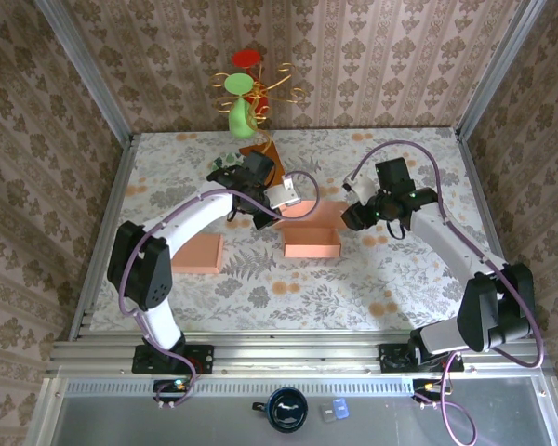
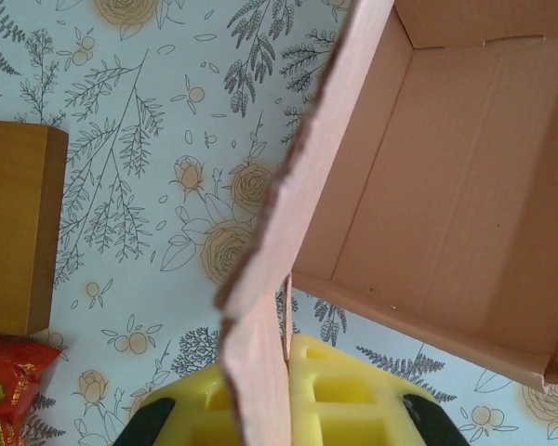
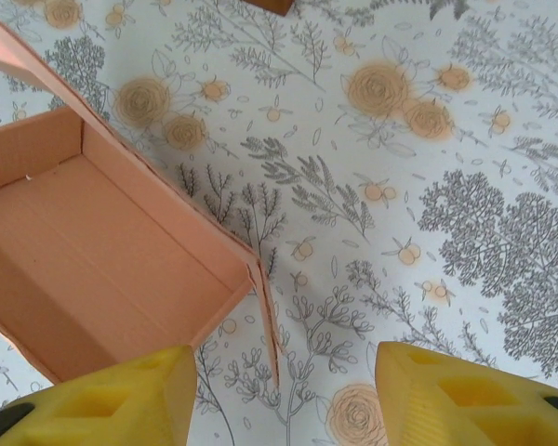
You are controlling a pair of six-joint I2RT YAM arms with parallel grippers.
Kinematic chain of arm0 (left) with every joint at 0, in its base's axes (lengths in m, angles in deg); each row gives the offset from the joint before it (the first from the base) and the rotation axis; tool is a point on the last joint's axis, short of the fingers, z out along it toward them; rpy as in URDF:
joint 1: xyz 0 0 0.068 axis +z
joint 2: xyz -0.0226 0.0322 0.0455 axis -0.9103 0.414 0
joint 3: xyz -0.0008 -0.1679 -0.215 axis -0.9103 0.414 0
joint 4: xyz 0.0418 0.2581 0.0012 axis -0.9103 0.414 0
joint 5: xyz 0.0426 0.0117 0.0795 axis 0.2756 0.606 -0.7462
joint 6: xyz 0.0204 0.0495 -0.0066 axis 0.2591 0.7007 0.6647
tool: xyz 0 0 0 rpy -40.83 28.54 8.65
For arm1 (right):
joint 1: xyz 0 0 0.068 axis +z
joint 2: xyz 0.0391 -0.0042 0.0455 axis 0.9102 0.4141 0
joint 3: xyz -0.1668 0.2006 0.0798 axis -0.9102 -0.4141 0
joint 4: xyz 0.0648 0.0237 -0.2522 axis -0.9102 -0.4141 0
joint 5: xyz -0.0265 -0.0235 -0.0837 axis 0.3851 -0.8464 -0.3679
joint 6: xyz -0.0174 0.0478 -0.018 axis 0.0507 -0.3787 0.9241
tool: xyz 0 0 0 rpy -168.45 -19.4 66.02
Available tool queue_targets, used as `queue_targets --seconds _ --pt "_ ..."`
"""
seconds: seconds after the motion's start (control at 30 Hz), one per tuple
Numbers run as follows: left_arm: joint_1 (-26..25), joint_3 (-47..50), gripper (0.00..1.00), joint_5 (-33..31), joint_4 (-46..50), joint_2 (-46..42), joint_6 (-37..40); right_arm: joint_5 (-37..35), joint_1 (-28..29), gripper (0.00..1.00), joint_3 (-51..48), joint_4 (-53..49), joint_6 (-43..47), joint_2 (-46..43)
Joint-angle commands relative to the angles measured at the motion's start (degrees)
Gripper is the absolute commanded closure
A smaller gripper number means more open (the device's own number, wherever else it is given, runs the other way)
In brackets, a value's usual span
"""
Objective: Fold the paper box
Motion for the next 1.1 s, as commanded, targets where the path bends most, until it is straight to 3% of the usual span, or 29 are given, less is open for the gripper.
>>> queue_targets --seconds 0.0,0.27,1.07 --pt "0.49 -1.75 1.00 1.74 0.29 -2.25 0.53 2.16 -0.20 0.44 -0.66 -2.59 1.33 0.11" --pt "0.46 -2.44 1.00 3.07 0.75 -2.34 0.11 3.53 0.24 0.45 0.12 -3.29 0.25 1.35" --pt "0.10 -2.21 1.00 1.33 -1.30 -1.14 -3.78 -4.07 4.38 0.82 3.63 -4.22 -5.60 7.30"
